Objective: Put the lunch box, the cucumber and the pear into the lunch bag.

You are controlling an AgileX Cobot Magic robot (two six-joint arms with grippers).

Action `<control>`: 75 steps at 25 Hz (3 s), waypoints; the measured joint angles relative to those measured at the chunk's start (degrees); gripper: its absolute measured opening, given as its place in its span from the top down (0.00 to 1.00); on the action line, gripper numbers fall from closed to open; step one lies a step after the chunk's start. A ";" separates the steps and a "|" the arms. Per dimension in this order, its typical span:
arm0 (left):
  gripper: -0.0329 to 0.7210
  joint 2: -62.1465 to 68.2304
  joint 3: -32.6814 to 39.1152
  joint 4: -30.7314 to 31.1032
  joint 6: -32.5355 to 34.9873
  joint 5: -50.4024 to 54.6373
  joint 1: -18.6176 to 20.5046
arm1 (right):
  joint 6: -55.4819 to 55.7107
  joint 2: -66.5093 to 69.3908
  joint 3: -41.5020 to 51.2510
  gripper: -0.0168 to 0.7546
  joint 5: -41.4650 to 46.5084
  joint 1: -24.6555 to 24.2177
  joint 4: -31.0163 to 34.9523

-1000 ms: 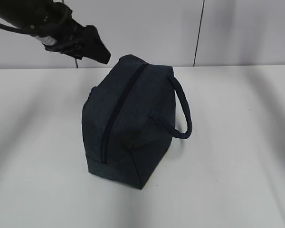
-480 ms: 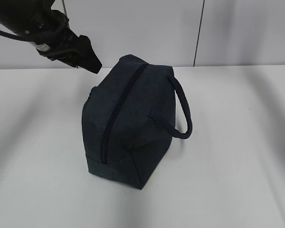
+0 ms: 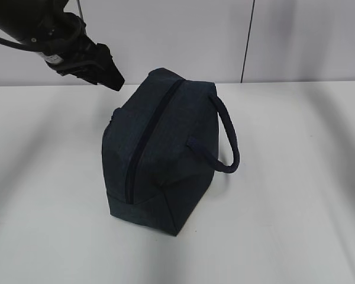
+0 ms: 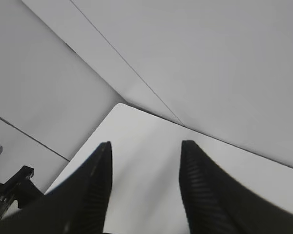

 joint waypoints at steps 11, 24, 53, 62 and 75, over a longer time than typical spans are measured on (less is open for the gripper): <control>0.43 0.00 0.00 0.00 0.00 0.00 0.00 | 9.41 0.51 0.00 0.52 -0.58 0.00 0.00; 0.44 0.00 0.00 0.00 0.00 -0.05 0.00 | -21.97 0.60 0.00 0.52 14.13 2.57 12.70; 0.54 0.00 0.00 0.00 -0.01 -0.09 0.00 | -22.03 0.49 0.80 0.52 90.59 12.86 5.85; 0.55 0.00 0.00 0.00 -0.01 -0.09 0.00 | -35.18 -1.47 0.87 0.52 108.44 13.57 39.11; 0.57 0.00 0.00 0.00 -0.01 -0.09 0.00 | -115.03 -4.50 2.73 0.52 110.18 21.47 80.49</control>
